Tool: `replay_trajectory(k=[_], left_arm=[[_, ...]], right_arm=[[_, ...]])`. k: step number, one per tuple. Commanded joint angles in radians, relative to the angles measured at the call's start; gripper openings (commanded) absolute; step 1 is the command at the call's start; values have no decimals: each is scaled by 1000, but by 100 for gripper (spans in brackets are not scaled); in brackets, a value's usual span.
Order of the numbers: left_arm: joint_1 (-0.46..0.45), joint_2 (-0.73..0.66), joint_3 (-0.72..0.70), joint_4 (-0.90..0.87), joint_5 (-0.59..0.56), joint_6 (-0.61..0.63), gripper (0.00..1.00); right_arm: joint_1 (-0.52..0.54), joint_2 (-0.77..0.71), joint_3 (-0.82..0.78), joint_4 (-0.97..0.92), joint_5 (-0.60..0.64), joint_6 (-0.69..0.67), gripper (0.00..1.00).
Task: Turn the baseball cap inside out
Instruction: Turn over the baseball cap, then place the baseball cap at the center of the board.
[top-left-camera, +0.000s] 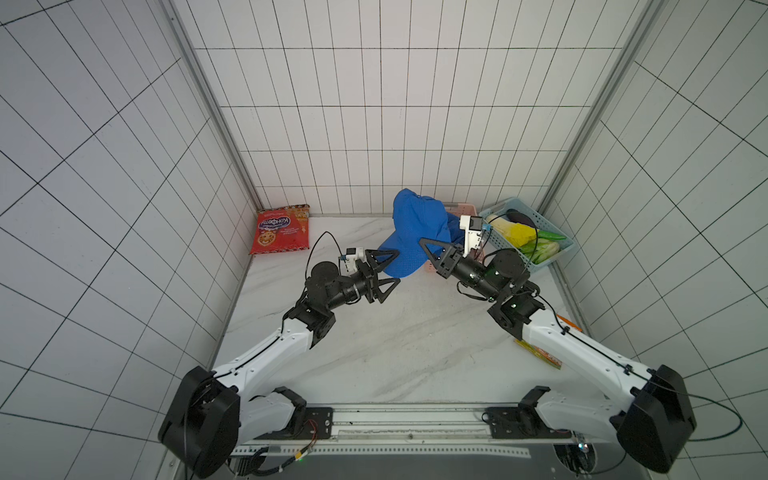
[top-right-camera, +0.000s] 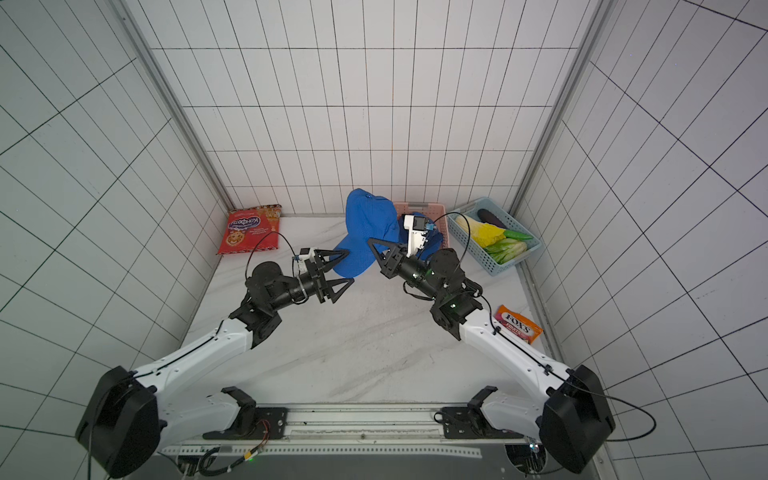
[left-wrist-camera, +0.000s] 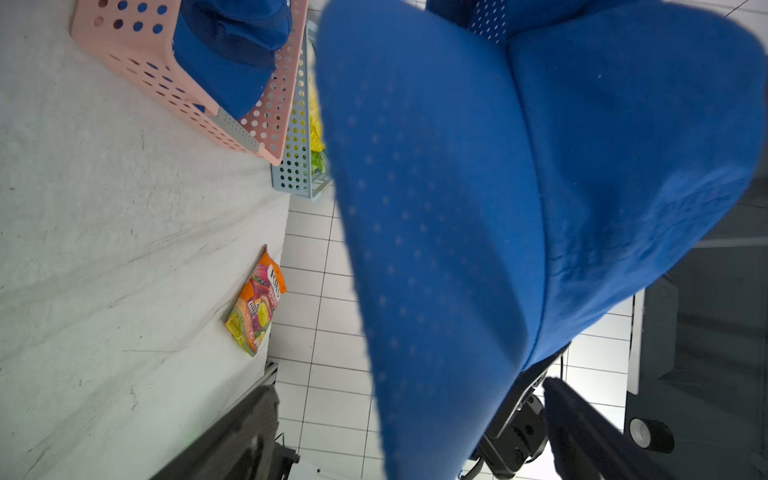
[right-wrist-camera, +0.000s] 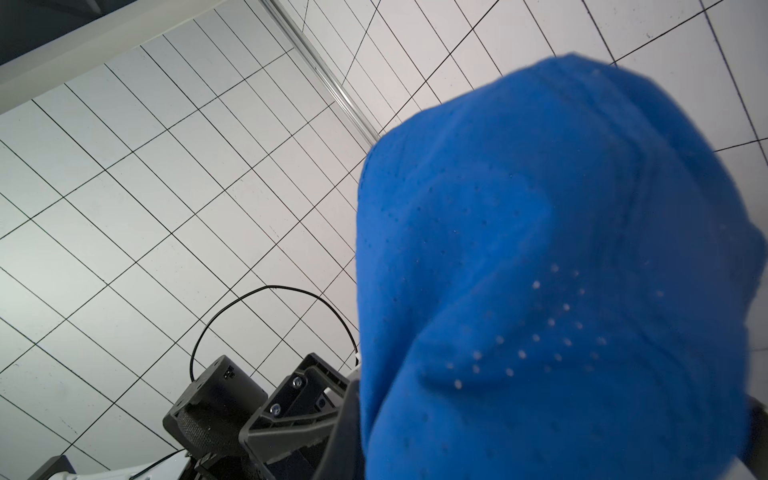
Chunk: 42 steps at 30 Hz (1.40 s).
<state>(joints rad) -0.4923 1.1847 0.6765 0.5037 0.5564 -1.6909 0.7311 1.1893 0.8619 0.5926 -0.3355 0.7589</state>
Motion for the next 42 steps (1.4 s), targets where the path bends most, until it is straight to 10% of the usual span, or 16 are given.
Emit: replay_trajectory(k=[1,4,7,11,20,33,42], left_arm=[[12,1,-17,212,-135,-41,81],[28,-23,-61,280,-278,-54,40],[38,-101,-103,220,-404,-5,0],[43,-277,-91,-168,-517,98,0],[44,-328,-15,-516,-650,234,0],[150,110,88,125,-410,445,0],[166,267,-214,352,-332,416,0]], right_arm=[[9,-10,19,41,-19,13,0],[8,-40,-23,1,-1,6,5],[3,-93,-72,-84,68,-2,39],[-11,-191,-114,-275,253,2,80],[-69,-243,-127,-547,321,9,91],[-98,-218,-146,-546,280,-52,93],[-102,-141,-148,-482,170,-175,93]])
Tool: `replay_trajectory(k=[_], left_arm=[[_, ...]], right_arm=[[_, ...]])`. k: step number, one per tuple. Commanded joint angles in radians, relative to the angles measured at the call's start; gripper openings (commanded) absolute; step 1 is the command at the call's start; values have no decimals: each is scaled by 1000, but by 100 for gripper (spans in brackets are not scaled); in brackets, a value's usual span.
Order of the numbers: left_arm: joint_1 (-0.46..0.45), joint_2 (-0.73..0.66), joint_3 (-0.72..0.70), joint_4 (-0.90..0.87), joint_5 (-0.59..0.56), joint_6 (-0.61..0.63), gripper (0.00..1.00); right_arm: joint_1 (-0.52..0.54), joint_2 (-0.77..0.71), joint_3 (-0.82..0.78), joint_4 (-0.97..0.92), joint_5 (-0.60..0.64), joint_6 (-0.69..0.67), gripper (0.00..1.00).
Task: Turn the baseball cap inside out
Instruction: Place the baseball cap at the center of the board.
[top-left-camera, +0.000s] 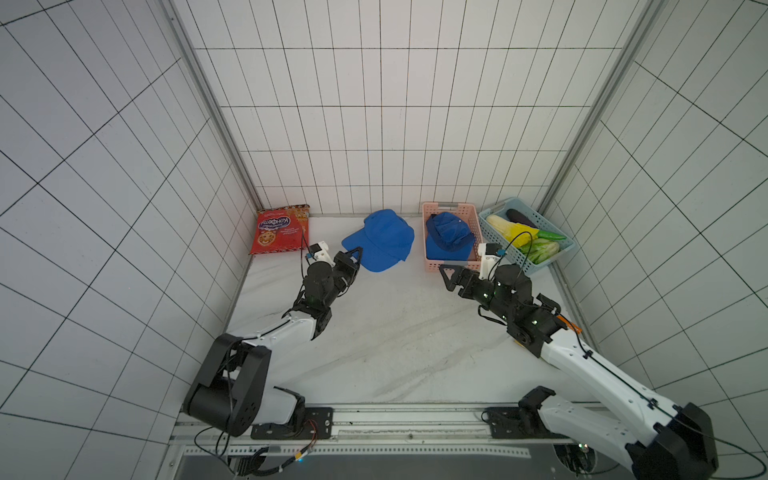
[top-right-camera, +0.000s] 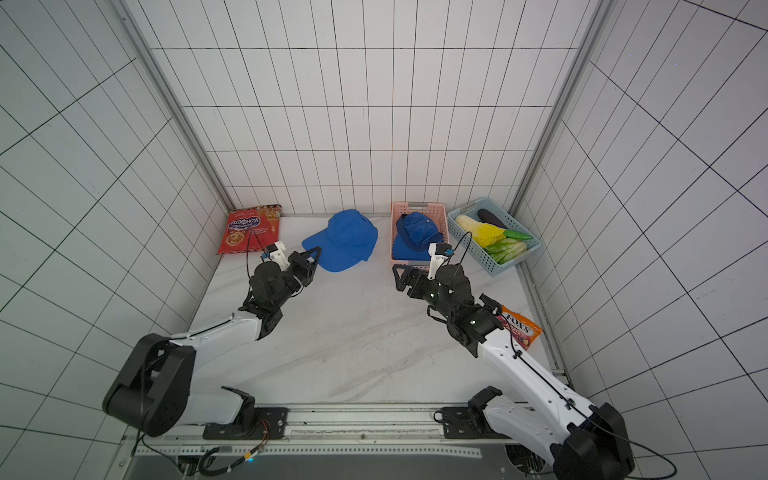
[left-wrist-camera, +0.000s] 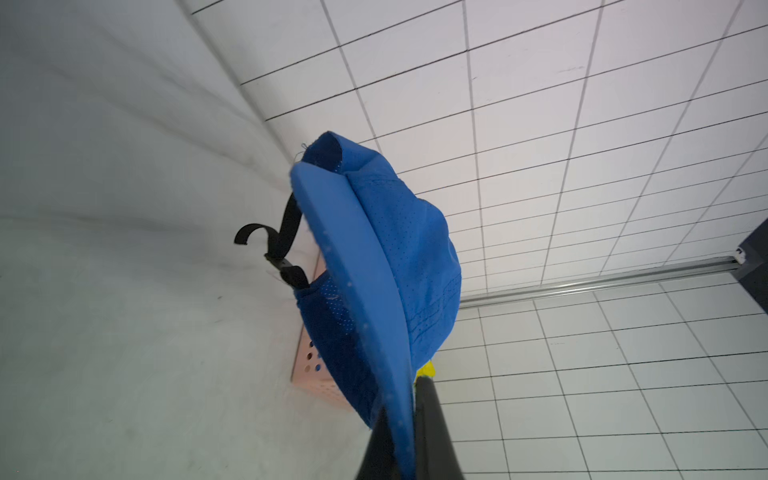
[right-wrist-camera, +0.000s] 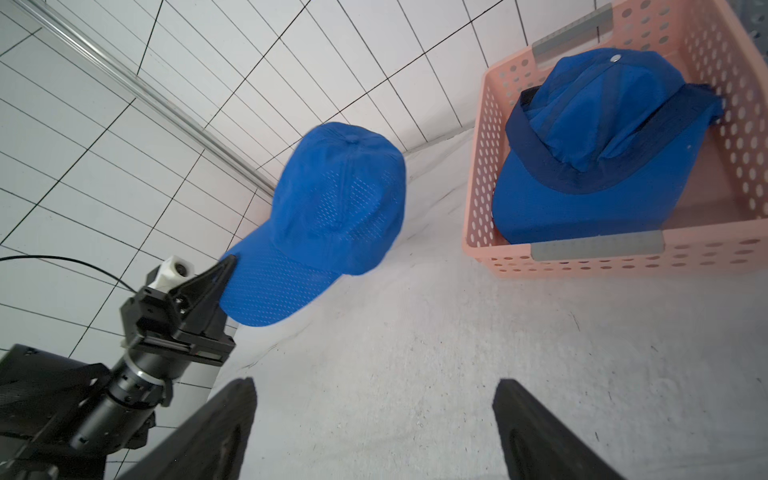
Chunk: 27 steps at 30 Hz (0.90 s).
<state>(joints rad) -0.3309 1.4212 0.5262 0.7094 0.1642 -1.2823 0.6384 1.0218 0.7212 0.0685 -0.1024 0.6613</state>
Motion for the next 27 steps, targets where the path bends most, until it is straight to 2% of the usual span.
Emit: replay_trajectory(k=[1,5,8,9,10,11,13,15,17,20,24,27], left_arm=[[7,33,-83,153,60,8,0],[7,-8,-132,122,60,31,0],[7,-82,-156,2,26,62,0],[7,-116,-158,-61,1,76,8],[8,-163,-154,-196,-37,96,30],[8,-197,-142,-304,-69,116,46],[8,-268,-103,-561,-159,155,69],[8,-327,-67,-761,-280,194,83],[13,-380,-56,-853,-375,257,93],[48,-436,-36,-910,-385,345,99],[90,-413,51,-974,-342,462,99],[108,-359,95,-938,-230,577,99]], right_arm=[[-9,39,-5,49,-84,-94,94],[-9,94,6,75,-164,-160,95],[-8,143,22,78,-205,-200,97],[-6,164,28,77,-212,-216,97],[-2,192,38,73,-215,-234,98],[1,212,44,73,-215,-249,99],[9,251,66,67,-209,-275,99],[15,287,92,58,-202,-283,100],[16,325,116,59,-196,-269,100],[15,387,161,54,-192,-228,97],[15,495,232,61,-232,-167,85],[15,589,287,87,-263,-139,75]])
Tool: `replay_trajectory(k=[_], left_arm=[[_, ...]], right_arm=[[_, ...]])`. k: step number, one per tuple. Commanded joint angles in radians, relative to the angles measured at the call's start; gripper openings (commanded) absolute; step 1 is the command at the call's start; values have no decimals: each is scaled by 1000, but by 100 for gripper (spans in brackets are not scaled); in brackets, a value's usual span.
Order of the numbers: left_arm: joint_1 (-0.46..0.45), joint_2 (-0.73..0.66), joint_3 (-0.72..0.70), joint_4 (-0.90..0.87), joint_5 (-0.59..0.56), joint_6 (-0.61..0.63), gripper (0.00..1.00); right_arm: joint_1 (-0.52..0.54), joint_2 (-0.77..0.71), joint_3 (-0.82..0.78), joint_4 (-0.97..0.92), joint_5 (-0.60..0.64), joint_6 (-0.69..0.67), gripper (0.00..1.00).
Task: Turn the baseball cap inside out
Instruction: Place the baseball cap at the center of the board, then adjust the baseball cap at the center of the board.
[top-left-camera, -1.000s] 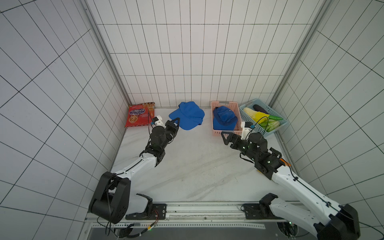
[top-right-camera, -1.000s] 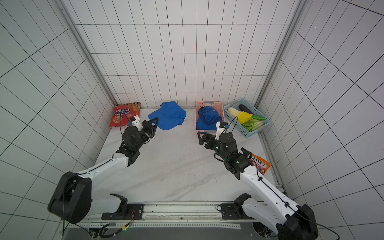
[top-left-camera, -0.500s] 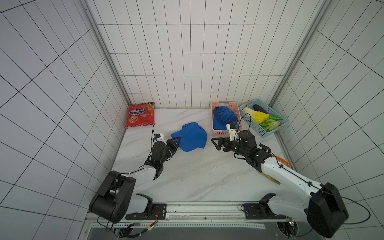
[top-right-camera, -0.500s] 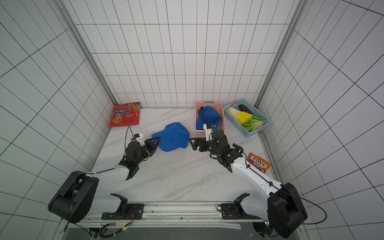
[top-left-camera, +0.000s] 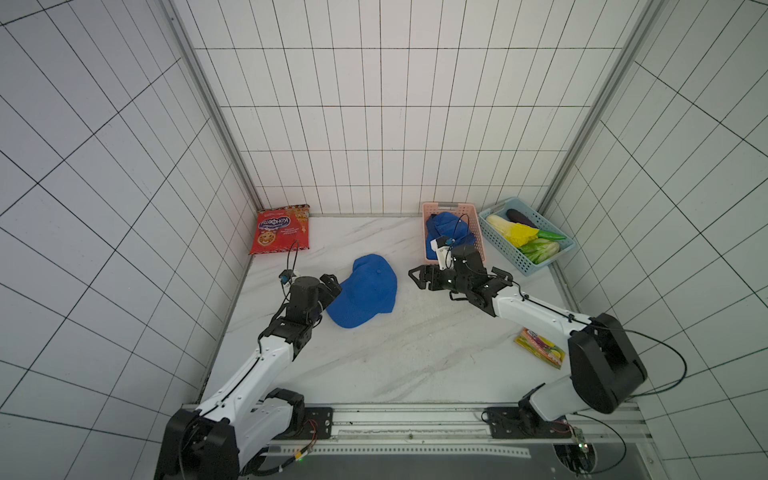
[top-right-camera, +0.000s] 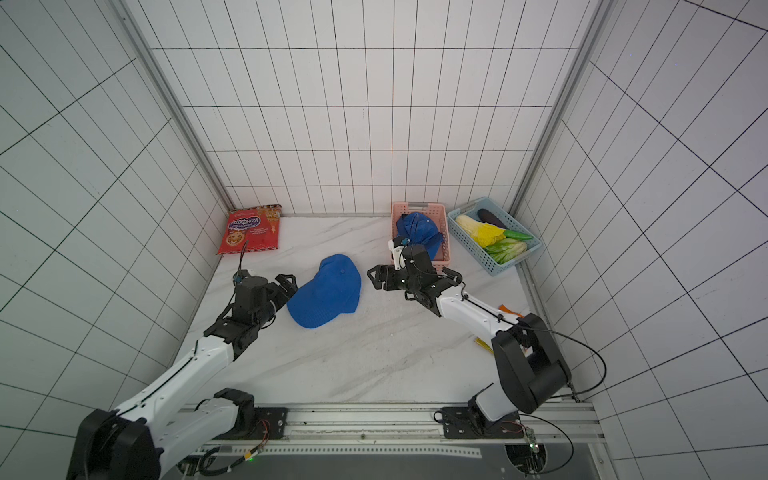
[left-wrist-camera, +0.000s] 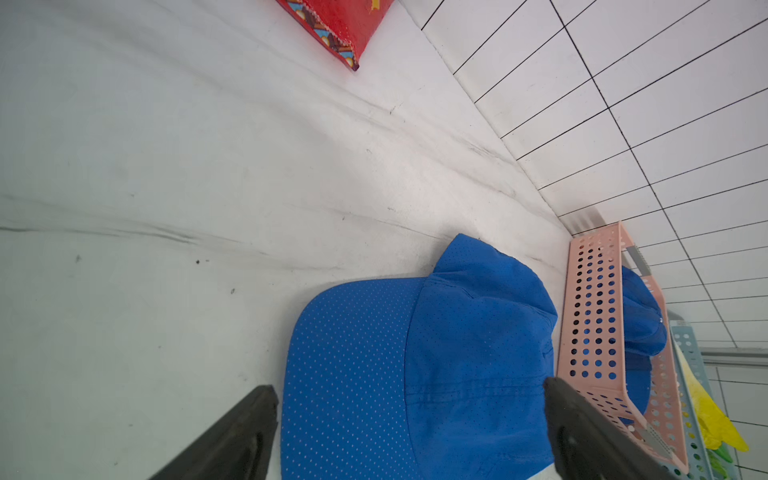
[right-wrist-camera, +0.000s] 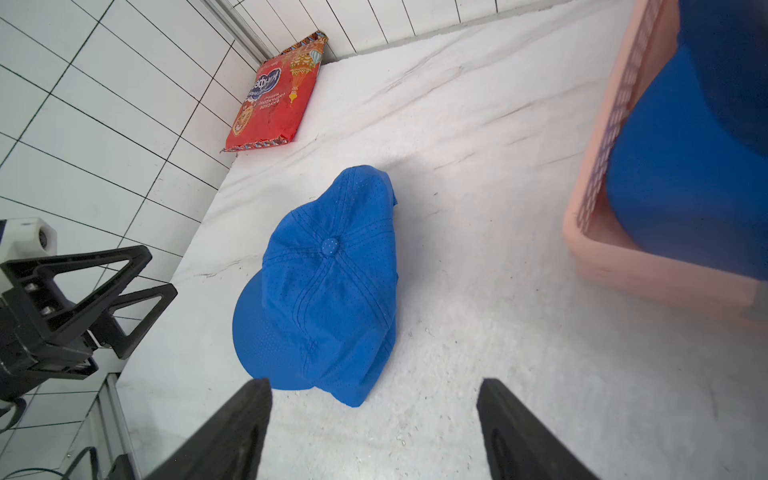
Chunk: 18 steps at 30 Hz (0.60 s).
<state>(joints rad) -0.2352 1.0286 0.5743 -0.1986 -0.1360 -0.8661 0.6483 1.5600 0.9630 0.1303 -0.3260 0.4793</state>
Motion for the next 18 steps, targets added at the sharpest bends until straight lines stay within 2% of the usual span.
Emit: replay_trajectory(k=[1,5,8,14,18], left_arm=[[15,61,65,-2,130,195,99],[17,212,180,34,388,317,97],[14,337,282,-10,490,375,95],[4,539,446,-93,510,517,93],[0,611,509,-135,501,559,92]], right_arm=[[5,81,68,28,-51,46,73],[-1,210,152,55,-107,77,64],[-9,296,211,74,-146,99,61],[-13,439,315,65,-206,107,56],[-14,503,356,51,-229,107,51]])
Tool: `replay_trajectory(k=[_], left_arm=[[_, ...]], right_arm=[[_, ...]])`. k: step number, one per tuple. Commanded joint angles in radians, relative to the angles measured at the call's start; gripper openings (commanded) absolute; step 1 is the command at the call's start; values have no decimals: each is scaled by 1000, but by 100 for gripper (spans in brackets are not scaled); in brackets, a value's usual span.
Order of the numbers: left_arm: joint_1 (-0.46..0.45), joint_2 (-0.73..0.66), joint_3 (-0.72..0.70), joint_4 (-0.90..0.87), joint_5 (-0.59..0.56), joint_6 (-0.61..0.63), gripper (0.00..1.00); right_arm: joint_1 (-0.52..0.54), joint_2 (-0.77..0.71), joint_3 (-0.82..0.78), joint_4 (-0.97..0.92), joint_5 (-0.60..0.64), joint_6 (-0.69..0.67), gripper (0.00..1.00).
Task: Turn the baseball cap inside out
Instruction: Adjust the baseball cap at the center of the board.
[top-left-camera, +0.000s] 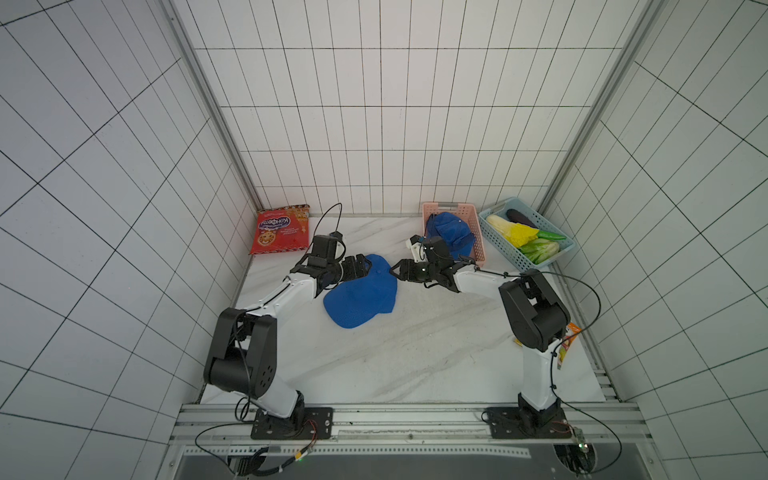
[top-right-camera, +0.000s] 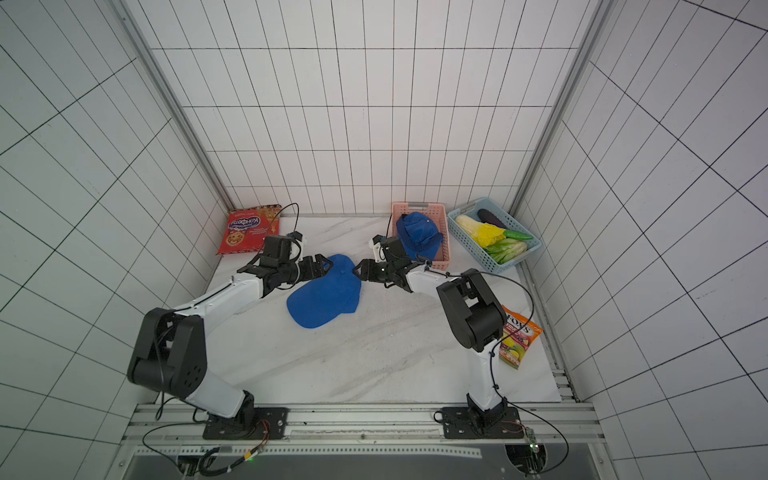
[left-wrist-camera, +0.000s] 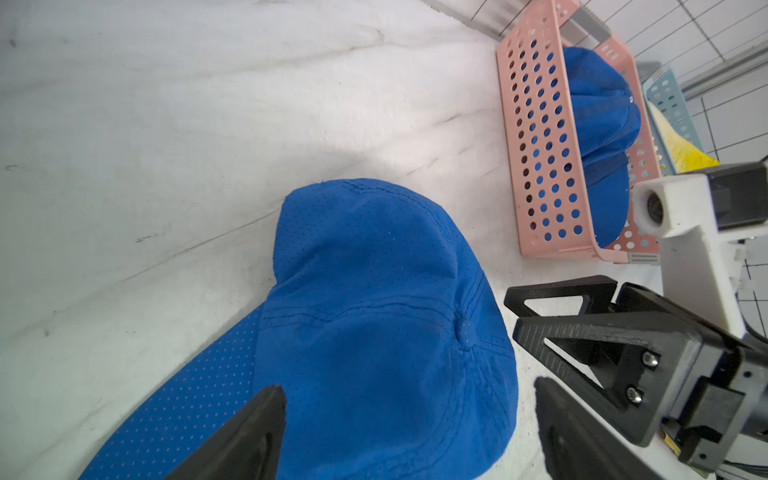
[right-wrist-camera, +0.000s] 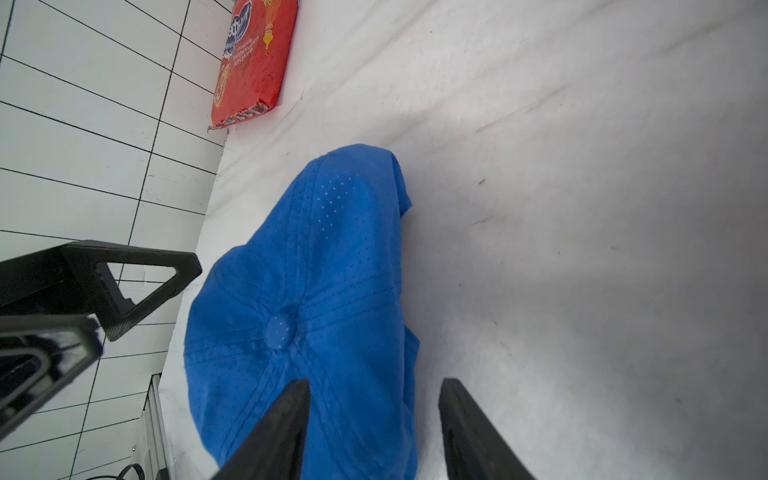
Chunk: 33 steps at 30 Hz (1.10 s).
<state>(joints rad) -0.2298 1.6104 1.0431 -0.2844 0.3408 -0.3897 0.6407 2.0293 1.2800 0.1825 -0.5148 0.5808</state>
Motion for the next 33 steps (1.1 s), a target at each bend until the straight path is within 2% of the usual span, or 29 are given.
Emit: replay_trajectory(k=[1,2,4,8,9,12,16,23,27,30,31,33], left_arm=[[-5,38,48,-51,25,84,92],[-5,45,53,-52,26,84,92],[-5,50,59,-54,29,78,91],[-5,36,53,-54,23,61,90],[-4,28,51,-53,20,56,90],[4,-15,38,-49,5,21,91],[32,-83,2,-14,-5,-82,95],[50,-180,-68,97,14,-218,98],[50,-216,-80,84,29,-220,98],[51,-251,-109,81,37,-189,98],[50,-262,-116,77,40,-172,98],[50,-292,-133,71,46,-125,98]], right_arm=[[-6,44,46,-2,-49,5,49],[-6,52,54,-2,-57,5,46],[-6,63,67,2,-78,3,34],[-7,66,113,-5,-103,-31,2],[-9,65,134,-21,-105,-48,0],[-14,50,219,-108,-88,-139,0],[-14,47,359,-276,-14,-344,0],[-14,187,584,-478,116,-601,0],[-8,249,687,-525,282,-688,0],[-8,272,732,-529,324,-725,1],[-9,277,748,-537,325,-731,8],[-10,265,767,-546,318,-725,33]])
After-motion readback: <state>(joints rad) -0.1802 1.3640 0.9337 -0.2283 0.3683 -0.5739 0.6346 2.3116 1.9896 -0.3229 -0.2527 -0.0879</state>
